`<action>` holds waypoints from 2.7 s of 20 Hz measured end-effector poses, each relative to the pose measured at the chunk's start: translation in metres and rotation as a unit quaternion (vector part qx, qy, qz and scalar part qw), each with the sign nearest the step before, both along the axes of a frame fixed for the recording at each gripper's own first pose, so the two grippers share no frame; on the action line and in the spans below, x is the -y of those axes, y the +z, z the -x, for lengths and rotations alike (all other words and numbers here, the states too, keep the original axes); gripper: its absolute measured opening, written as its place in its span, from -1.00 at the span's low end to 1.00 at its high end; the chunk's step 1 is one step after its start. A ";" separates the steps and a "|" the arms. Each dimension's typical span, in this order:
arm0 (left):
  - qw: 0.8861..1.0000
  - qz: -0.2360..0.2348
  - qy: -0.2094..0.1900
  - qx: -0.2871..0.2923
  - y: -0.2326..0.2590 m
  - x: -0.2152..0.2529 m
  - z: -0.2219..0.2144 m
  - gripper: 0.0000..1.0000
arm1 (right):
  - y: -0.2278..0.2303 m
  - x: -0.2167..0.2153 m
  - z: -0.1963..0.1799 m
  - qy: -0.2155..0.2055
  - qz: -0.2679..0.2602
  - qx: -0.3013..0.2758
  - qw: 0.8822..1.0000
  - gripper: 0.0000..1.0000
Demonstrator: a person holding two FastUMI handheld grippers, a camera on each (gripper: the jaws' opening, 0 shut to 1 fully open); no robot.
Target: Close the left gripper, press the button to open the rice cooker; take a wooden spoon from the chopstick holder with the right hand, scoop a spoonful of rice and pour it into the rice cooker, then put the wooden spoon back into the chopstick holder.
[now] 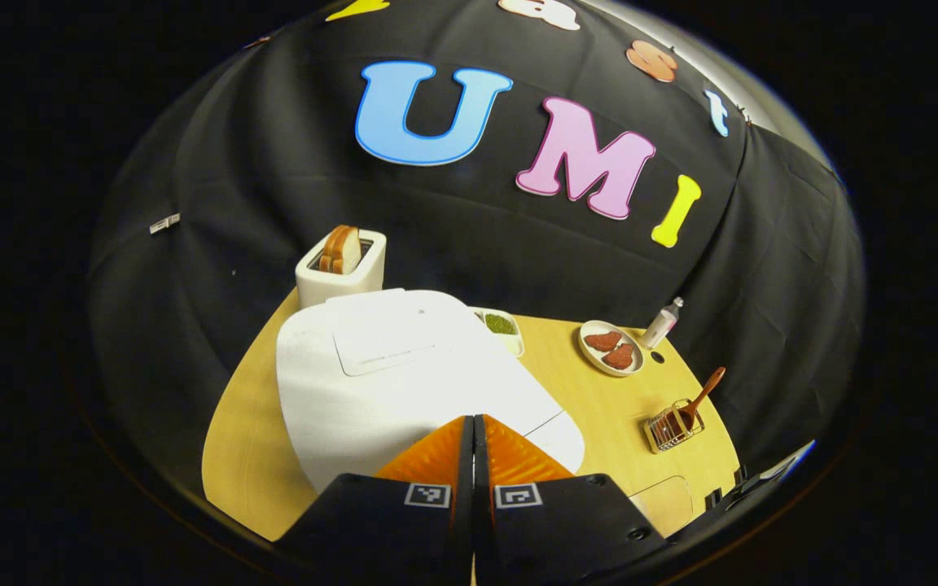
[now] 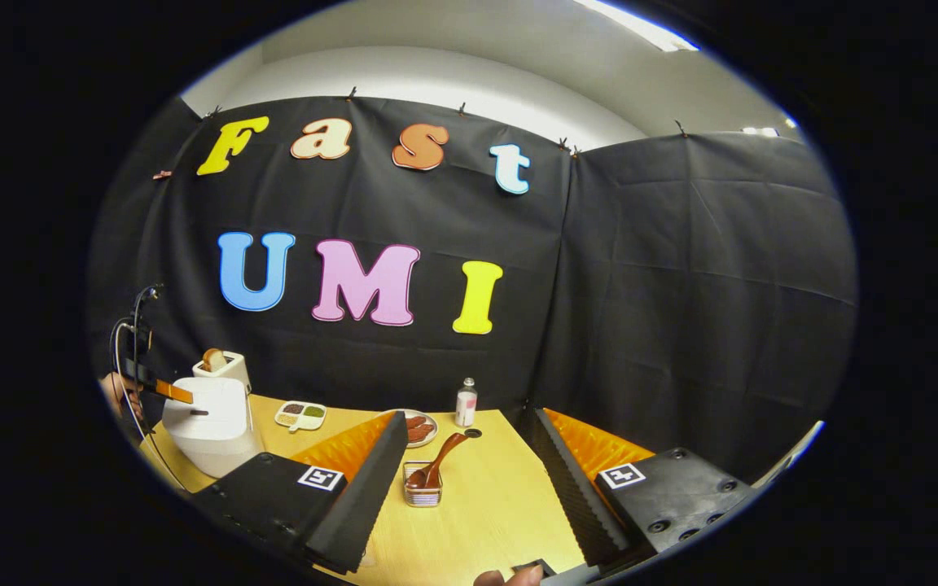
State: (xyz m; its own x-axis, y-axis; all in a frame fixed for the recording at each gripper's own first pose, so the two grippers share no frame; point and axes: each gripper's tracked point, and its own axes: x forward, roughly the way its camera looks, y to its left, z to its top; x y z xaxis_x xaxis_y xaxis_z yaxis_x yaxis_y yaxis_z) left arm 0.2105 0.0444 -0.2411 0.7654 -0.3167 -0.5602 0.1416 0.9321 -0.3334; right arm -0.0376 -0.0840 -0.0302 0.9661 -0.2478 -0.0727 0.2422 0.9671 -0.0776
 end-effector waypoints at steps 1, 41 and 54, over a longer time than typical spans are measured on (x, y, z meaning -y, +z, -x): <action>1.000 -0.002 0.004 -0.009 -0.005 -0.001 -0.002 -0.89 | -0.001 0.004 0.001 -0.005 0.001 -0.001 1.000 0.96; 0.975 -0.087 0.094 0.183 0.140 -0.058 -0.016 -0.58 | -0.021 0.021 -0.008 -0.010 -0.017 -0.019 1.000 0.93; 0.961 -0.050 0.145 0.231 0.174 -0.038 0.053 0.90 | -0.065 -0.008 -0.050 0.075 -0.043 -0.056 0.995 0.96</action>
State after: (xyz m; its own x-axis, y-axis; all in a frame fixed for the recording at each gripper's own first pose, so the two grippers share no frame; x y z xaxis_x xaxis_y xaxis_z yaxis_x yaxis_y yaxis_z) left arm 0.1577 0.0829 -0.0667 0.9877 -0.0147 -0.1555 -0.0176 0.9788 -0.2041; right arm 0.0125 -0.0764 -0.0948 0.9764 -0.0898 -0.1965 0.0894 0.9959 -0.0111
